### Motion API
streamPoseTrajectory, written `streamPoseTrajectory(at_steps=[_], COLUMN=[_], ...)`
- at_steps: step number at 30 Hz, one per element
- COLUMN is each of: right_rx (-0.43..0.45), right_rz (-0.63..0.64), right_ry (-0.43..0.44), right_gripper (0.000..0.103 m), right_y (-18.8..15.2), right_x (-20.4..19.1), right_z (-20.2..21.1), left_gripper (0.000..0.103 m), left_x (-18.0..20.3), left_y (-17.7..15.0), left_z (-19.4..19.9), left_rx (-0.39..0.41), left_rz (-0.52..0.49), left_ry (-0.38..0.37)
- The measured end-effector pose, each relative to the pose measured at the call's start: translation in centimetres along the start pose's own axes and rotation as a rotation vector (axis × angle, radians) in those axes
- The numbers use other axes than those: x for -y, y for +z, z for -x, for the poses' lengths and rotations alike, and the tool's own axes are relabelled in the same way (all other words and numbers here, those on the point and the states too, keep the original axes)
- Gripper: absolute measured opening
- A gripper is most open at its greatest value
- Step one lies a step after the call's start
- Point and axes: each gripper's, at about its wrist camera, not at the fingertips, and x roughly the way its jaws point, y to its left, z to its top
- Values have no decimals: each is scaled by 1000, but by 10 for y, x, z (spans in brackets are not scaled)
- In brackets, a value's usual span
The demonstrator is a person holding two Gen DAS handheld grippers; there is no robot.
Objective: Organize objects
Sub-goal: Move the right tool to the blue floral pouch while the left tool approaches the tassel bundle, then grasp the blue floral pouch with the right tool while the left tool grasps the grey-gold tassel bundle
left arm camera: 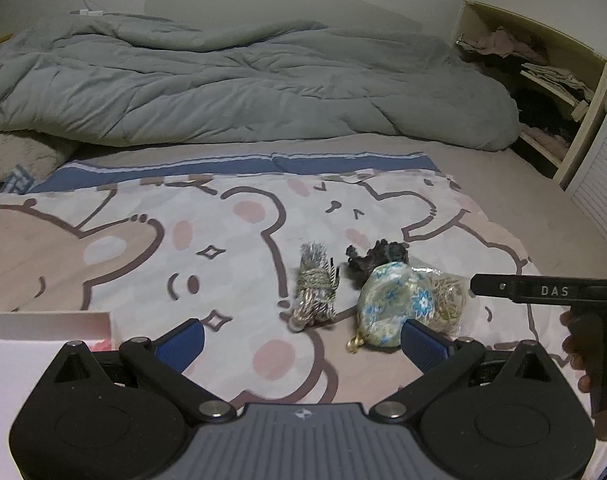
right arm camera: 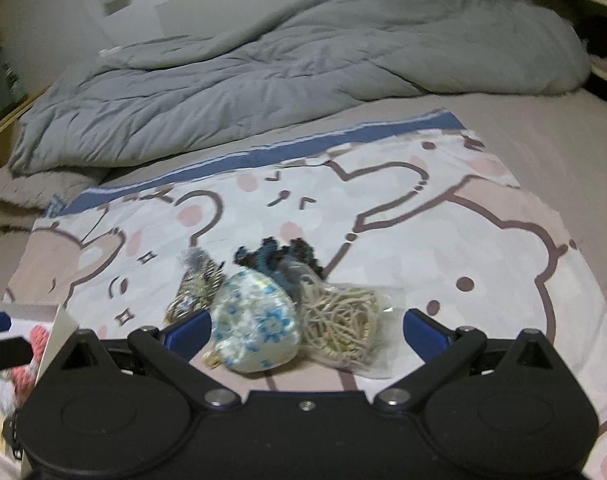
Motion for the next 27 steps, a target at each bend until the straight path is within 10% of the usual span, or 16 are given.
streamPoseTrajectory(at_steps=[17, 27], right_rx=[-120, -166], right_rz=[-406, -577], right_ry=[19, 24], right_gripper=[103, 102], right_y=[0, -5], right_x=[18, 0], right_z=[-51, -77], left_gripper=[71, 69], left_x=[3, 7], left_y=[29, 22], left_z=[-98, -148], left_rx=[-28, -66], left_rz=[-45, -65], left_ry=[-29, -58])
